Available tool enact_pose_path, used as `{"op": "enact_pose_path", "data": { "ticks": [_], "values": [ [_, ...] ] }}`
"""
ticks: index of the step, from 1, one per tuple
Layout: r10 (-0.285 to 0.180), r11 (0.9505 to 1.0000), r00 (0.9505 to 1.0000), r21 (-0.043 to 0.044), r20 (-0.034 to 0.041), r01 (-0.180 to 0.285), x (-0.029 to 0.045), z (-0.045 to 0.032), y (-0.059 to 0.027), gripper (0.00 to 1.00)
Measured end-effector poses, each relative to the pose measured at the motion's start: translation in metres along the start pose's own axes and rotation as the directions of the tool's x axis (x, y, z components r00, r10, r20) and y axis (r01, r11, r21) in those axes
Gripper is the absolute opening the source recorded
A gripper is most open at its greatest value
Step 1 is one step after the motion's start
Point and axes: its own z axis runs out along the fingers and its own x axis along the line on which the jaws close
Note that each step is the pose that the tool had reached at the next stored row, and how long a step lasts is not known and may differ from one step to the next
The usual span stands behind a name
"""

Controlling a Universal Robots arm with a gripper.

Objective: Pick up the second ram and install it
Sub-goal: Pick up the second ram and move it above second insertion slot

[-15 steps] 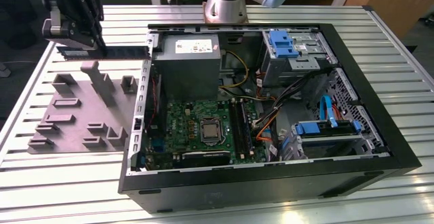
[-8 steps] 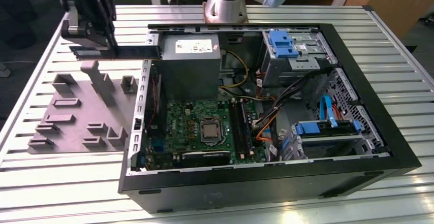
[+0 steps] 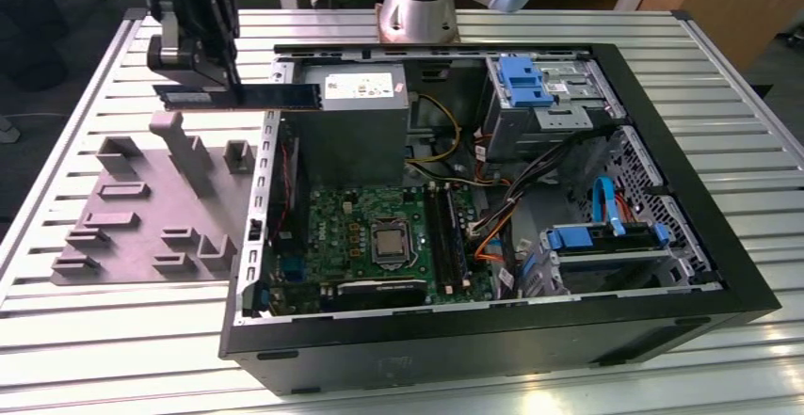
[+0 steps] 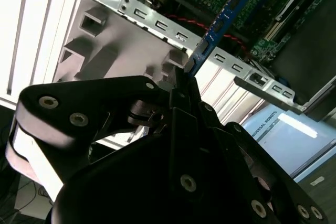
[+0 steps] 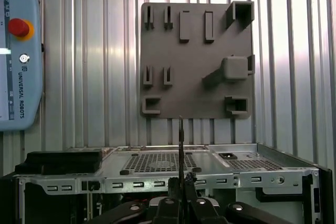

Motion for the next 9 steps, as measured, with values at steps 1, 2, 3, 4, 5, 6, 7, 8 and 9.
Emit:
{"op": "enact_pose_path", "data": {
  "ticks": [1, 2, 3, 4, 5, 6, 7, 8, 9],
  "values": [
    [0.000, 1.0000, 1.0000, 0.0000, 0.0000, 0.000, -0.0001, -0.0001, -0.0024, 0.14],
    [0.000, 1.0000, 1.0000, 0.0000, 0.0001, 0.000, -0.0002, -0.0001, -0.0047, 0.14],
    [0.000, 1.0000, 1.0000, 0.0000, 0.0000, 0.000, -0.0003, -0.0001, -0.0071, 0.14],
    [0.000, 1.0000, 1.0000, 0.0000, 0.0000, 0.000, -0.0004, -0.0002, -0.0098, 0.14],
    [0.000, 1.0000, 1.0000, 0.0000, -0.0001, 0.000, -0.0005, -0.0003, -0.0125, 0.14],
    [0.000, 1.0000, 1.0000, 0.0000, 0.0000, 0.000, -0.0006, -0.0004, -0.0151, 0.14],
    [0.000, 1.0000, 1.0000, -0.0001, -0.0001, 0.000, -0.0007, -0.0004, -0.0178, 0.14],
    [0.000, 1.0000, 1.0000, -0.0001, -0.0001, 0.000, -0.0008, -0.0005, -0.0205, 0.14],
    [0.000, 1.0000, 1.0000, 0.0000, 0.0000, 0.000, -0.0009, -0.0005, -0.0235, 0.14]
  ]
}}
